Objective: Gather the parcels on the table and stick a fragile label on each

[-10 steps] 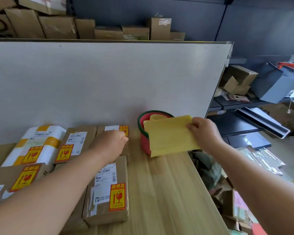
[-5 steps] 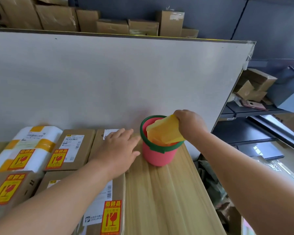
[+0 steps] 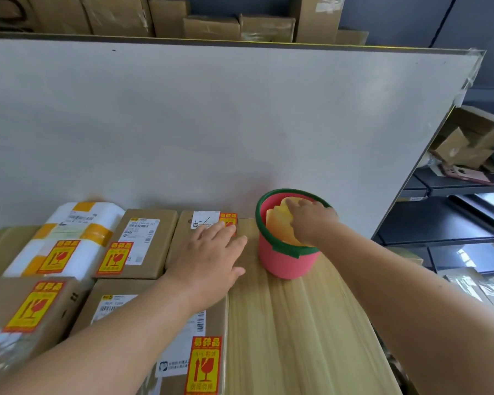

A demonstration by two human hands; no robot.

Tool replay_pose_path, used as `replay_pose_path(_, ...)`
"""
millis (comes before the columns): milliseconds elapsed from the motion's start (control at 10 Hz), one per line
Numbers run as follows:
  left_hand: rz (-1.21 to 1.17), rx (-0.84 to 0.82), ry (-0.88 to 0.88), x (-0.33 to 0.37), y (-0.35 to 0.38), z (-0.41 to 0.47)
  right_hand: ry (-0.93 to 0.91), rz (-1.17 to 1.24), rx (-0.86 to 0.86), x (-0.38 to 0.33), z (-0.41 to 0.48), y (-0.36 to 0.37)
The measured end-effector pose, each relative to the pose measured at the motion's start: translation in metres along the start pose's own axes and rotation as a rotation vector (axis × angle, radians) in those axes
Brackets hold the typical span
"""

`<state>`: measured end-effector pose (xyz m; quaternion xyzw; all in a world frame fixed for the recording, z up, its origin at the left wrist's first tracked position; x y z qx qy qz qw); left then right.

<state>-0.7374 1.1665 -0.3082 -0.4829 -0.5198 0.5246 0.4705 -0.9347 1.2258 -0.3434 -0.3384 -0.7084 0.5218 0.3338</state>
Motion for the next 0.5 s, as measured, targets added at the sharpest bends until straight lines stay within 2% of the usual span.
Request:
replay_pose_path(100,0.005,-0.009,-0.022,-0.006,0.0,-0.009,0.026,0.008,-0.016,-0.002,-0.006,0.007)
replay_pose_path(200,-0.02,0.005,-0.057,-0.012,-0.007,-0.02,0.043,0.099,0.087,0.002,-0.019,-0.012)
replay_pose_path(500,-0.014,0.077,-0.134,-0.021,-0.05,-0.069,-0.11,0.083,0.176,-0.015,-0.105,-0.041)
Point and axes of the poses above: each hand's wrist, its own z-axis towards the middle knuckle, its own y-axis out of the palm, x = y × z, the point moved 9 cm from there along z, towards the middle knuckle, and after that the axes turned 11 degrees about y, right-handed, at the moved point
